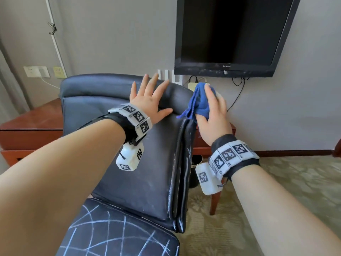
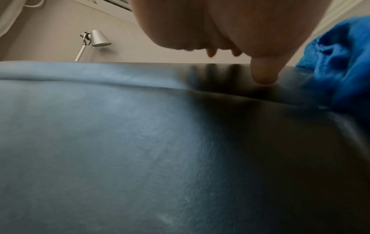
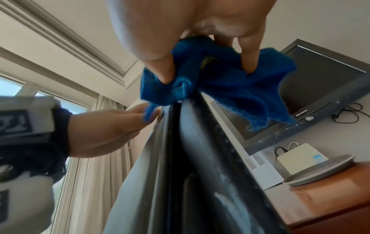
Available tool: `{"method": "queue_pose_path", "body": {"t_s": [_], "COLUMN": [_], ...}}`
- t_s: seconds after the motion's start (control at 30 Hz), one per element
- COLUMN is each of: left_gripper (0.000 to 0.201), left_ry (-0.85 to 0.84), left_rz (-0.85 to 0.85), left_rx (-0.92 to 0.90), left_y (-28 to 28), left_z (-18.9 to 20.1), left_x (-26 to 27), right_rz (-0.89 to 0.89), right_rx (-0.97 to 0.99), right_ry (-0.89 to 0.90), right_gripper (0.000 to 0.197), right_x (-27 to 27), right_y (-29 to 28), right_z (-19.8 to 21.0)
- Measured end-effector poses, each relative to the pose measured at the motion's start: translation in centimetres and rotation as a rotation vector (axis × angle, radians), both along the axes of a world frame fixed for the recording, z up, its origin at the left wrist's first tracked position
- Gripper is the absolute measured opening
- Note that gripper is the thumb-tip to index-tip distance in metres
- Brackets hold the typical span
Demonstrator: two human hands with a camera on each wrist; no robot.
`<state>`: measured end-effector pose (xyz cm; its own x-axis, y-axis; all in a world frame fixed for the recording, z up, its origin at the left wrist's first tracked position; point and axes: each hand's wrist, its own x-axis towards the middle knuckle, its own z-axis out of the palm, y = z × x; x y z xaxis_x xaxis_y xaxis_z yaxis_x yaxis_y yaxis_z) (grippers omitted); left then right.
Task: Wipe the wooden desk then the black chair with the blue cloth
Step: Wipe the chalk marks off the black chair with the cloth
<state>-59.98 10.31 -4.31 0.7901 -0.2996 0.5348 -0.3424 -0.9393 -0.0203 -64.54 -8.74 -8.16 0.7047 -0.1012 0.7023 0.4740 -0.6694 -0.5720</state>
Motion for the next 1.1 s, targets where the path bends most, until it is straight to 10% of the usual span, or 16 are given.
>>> {"method": "queue_pose_path", "body": {"t_s": [0.63,0.83,1.1], "left_gripper": [0.062,0.062,0.058], "left_ry": [0.02,-0.025,-0.17], "left_rz": [-0.008,-0.03,-0.097], "left_rx": [-0.063,-0.099,-0.048], "left_y": [0.2,2.6,5.7], "left_z": [-4.5,-6.2,-1.7], "left_x": [2.5,2.8,2.6], "right_rz": [-0.024,0.101,0.127], "right_rx": [-0.012,0.265,0.313], "right_ry": [-0.072,0.064,0.152], "right_gripper": [0.061,0.055,0.05], "right_x": [2.2,4.1,4.2], "right_y": [1.9,2.6,3.8], "right_z": [-1.3,-1.6,-0.7]}}
